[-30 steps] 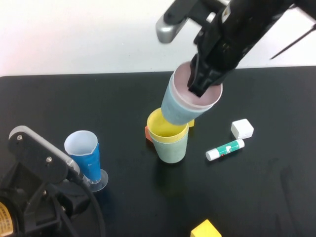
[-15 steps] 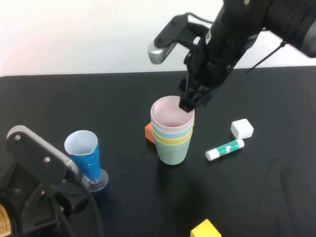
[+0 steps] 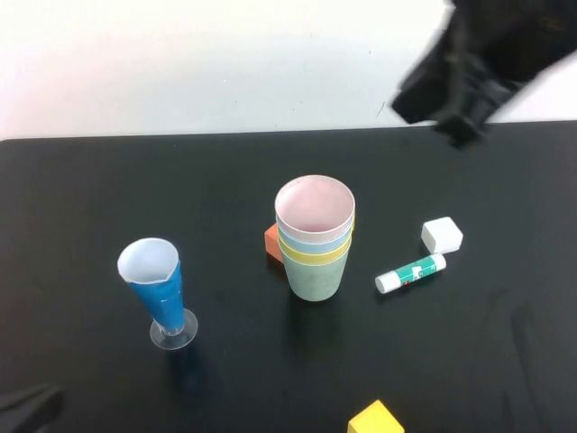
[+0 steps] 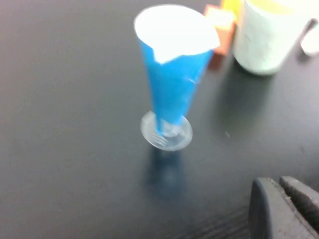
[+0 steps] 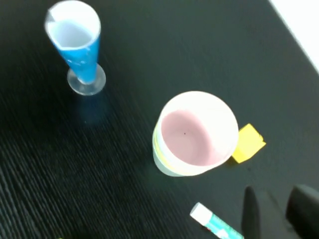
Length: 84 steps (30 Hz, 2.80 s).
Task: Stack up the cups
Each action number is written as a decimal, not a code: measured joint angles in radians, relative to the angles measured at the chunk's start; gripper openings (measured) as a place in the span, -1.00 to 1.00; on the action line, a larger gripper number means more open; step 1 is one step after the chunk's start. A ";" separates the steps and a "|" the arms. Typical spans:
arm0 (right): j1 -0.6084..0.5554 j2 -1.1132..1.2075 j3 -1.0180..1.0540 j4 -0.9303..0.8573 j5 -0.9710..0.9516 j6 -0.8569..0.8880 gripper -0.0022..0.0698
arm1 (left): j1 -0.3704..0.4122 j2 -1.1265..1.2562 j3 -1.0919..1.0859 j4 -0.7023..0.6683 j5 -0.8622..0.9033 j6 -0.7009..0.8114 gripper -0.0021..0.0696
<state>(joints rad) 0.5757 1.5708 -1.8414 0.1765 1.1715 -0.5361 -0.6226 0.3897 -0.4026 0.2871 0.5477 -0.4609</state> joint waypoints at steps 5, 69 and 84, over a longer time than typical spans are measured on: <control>0.000 -0.274 0.361 0.015 -0.248 -0.006 -0.78 | 0.000 -0.127 0.012 0.074 0.061 -0.053 -0.95; -0.704 -1.579 1.869 -0.160 -0.952 0.343 -0.91 | 0.000 -0.168 0.014 0.086 0.195 -0.074 -0.95; -0.632 -1.585 1.869 -0.258 -0.846 0.469 -0.91 | 0.000 -0.168 0.014 0.086 0.195 -0.074 -0.95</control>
<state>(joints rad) -0.0566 -0.0141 0.0276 -0.0818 0.3254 -0.0673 -0.6226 0.2216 -0.3884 0.3735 0.7426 -0.5351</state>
